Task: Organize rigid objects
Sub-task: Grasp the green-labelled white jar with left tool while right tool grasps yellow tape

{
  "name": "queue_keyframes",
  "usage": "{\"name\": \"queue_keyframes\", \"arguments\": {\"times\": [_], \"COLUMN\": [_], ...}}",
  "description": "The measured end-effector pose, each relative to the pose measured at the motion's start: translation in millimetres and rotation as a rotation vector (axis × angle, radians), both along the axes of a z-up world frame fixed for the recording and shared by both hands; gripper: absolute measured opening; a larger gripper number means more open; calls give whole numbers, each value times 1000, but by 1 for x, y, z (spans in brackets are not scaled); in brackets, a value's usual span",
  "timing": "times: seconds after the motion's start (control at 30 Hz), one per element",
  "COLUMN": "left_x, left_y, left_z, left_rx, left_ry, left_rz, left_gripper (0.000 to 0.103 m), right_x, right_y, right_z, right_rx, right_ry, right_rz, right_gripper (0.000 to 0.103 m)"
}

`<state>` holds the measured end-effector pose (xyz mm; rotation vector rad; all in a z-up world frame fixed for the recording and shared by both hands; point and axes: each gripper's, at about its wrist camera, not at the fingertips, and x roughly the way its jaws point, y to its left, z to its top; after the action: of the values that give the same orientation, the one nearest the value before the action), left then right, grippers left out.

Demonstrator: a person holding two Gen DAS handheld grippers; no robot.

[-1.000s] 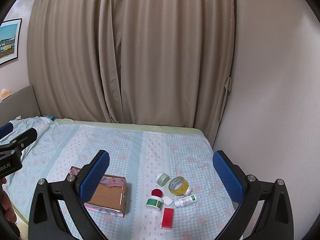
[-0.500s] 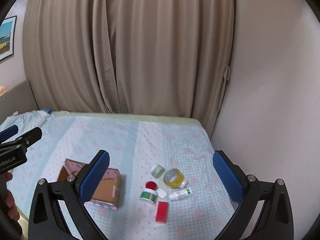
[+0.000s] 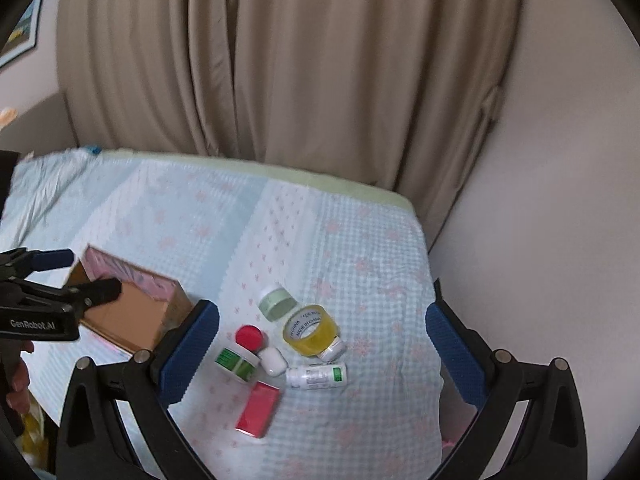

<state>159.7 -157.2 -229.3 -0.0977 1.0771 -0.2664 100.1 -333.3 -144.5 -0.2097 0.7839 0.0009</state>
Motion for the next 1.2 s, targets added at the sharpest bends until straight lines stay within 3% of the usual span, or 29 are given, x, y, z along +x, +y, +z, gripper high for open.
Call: {"name": "queue_keyframes", "arguments": {"times": [0.2,0.53,0.83,1.07,1.2], "left_x": [31,67,90,98,101], "left_y": [-35,-72,-89,-95,-100], "left_z": [-88,-205,-259,-283,-296], "left_rx": [-11,26,22,10,52], "left_ry": [135,287,373,427,438], "left_rz": [-79,-143,-157,-155,-159], "left_gripper": [102,101,96,82,70], "right_x": [53,116,144,148,152], "right_y": [-19,-52,-50,-37,-30], "right_z": [-69,-198,-282,-302,-308], "right_rx": [-153,-163,-171,-170,-211], "right_ry": [84,241,358,392,368], "right_rz": [69,264,458,580,611], "right_gripper": [103,103,103,103,103]}}
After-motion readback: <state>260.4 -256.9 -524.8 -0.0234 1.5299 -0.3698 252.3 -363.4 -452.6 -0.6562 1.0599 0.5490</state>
